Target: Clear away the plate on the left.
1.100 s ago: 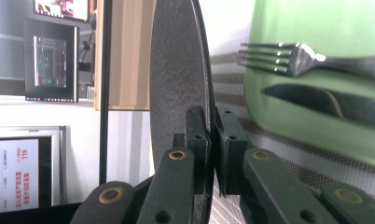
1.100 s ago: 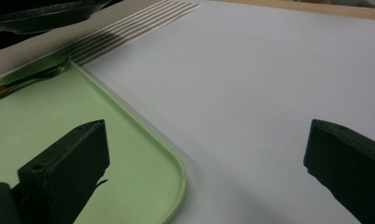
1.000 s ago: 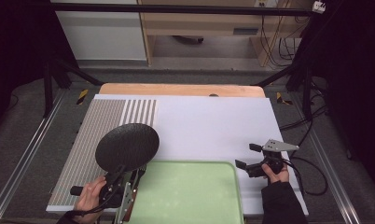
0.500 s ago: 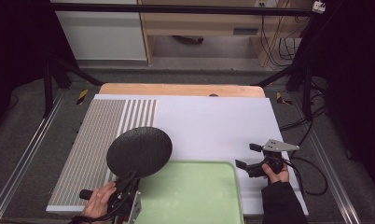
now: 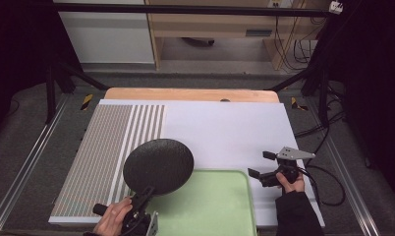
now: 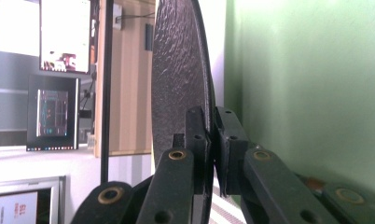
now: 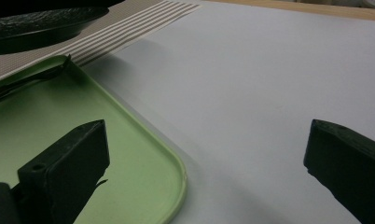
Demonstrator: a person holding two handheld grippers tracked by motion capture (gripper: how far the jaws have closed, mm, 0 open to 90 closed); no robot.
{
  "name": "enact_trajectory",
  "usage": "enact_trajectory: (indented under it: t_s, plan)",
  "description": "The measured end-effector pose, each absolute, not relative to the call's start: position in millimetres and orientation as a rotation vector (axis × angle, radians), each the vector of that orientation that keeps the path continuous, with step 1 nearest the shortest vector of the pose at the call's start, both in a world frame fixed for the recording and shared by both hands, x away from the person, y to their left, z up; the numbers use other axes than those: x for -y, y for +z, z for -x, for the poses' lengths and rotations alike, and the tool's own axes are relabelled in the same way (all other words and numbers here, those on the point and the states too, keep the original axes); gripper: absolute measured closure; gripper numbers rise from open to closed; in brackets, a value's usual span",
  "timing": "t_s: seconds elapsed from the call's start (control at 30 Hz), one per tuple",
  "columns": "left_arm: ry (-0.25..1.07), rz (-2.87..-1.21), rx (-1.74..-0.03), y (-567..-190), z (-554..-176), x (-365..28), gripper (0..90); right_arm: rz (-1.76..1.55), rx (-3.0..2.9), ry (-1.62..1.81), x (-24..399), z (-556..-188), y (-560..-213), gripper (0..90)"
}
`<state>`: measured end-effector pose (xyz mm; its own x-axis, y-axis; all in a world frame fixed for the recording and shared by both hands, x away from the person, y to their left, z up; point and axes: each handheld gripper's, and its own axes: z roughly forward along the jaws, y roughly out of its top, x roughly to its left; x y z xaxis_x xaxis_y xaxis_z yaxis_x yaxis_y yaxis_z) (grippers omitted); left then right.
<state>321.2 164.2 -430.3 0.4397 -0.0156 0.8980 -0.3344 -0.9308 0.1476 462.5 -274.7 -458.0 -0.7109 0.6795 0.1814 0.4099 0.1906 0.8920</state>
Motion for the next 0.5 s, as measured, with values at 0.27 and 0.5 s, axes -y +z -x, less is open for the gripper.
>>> enact_trajectory:
  t_s: [0.27,0.5]
  plan:
    - [1.452,-2.373,0.348,-428,-310,-151,84.3,-1.041,-2.214,1.526,274,-463,-458,0.4]
    - [1.437,-2.375,0.383,-428,-304,-143,84.2,-1.042,-2.214,1.528,274,-462,-458,0.4]
